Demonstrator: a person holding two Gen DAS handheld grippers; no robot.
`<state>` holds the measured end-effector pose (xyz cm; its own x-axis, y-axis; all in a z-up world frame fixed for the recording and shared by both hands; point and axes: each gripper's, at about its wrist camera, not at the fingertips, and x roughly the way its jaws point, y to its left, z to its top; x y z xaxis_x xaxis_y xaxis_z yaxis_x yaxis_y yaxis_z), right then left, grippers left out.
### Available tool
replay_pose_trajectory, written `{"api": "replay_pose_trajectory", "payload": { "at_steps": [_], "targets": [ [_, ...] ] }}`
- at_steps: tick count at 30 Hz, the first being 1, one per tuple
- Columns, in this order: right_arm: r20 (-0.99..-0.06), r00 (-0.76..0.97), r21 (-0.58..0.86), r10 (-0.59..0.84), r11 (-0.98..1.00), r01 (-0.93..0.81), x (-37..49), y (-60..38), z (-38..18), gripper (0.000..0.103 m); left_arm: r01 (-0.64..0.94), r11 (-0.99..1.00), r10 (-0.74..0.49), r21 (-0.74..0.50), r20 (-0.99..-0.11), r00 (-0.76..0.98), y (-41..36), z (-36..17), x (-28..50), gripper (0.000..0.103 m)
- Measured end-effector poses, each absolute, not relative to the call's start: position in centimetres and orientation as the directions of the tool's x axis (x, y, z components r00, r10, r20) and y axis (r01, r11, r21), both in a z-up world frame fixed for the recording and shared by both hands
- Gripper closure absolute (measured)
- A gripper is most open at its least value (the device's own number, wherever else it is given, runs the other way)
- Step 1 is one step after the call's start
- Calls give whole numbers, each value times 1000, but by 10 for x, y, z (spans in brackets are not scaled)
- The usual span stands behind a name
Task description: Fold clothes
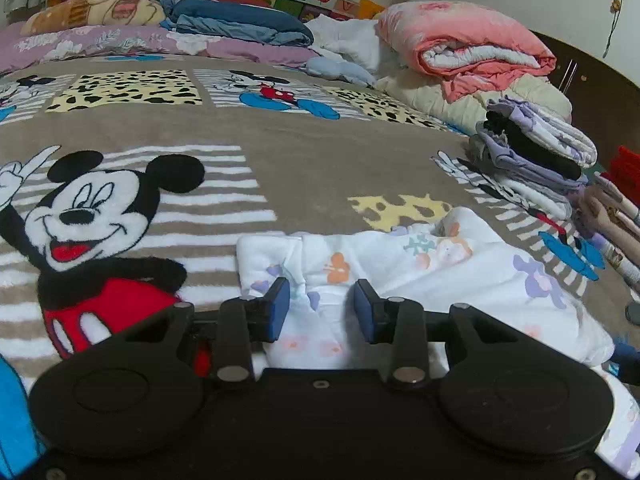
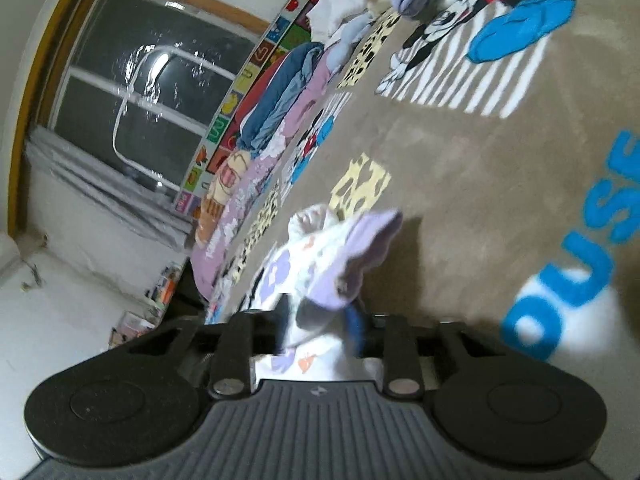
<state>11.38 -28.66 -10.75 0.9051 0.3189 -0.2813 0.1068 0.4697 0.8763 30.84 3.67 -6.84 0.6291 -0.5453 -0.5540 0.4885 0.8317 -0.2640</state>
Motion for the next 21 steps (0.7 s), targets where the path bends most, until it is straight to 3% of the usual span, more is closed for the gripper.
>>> {"api": "replay_pose_trajectory", "payload": {
  "at_steps": [4, 13, 16, 17, 18, 21],
  "targets": [
    [-273, 909, 918, 315, 368, 148, 120, -311, -121, 43, 481, 823, -563, -301, -543, 623, 41, -69, 311, 65],
    [-291, 859, 927, 420, 346, 146, 174, -318, -134, 45, 467, 804, -594, -367, -527, 608, 49, -71, 314, 64],
    [-306, 844, 909, 440, 397, 123, 186, -313, -130, 67, 468, 805, -592, -364, -528, 609, 48, -71, 313, 64],
    [-304, 842, 902, 445, 419, 105, 188, -311, -127, 83, 468, 805, -592, -365, -527, 609, 48, -71, 313, 64],
    [-299, 848, 890, 438, 448, 83, 188, -309, -120, 88, 467, 805, -593, -367, -527, 608, 48, -70, 313, 64],
    [-258, 881, 837, 396, 548, -2, 181, -303, -91, 89, 464, 800, -600, -380, -523, 605, 49, -70, 314, 64]
  ]
}}
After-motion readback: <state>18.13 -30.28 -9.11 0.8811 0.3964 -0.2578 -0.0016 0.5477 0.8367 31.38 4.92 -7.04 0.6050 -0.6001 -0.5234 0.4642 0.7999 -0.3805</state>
